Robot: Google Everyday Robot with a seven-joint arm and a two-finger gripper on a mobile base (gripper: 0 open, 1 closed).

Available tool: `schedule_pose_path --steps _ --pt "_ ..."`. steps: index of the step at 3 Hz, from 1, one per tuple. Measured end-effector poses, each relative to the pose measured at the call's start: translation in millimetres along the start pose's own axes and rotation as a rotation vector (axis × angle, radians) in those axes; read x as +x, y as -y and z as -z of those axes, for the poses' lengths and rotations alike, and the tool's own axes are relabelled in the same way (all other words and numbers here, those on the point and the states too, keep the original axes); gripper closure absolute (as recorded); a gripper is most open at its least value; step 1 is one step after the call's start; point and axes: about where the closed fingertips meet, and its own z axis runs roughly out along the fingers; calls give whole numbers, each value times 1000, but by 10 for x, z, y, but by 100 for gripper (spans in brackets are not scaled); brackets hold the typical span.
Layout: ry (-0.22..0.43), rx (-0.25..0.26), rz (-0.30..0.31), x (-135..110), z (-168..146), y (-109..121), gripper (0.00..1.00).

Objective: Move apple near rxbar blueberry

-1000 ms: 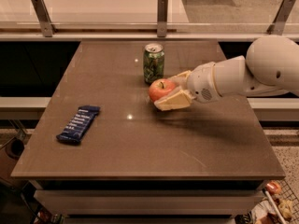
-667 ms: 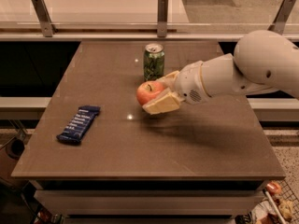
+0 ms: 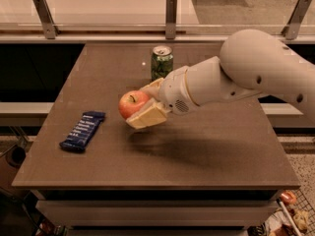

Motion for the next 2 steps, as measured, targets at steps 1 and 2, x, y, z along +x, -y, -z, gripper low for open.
schedule_pose_path --steps 1,2 --pt "23 -41 0 -28 -212 -126 100" --pt "44 -89 -3 15 -431 -173 100"
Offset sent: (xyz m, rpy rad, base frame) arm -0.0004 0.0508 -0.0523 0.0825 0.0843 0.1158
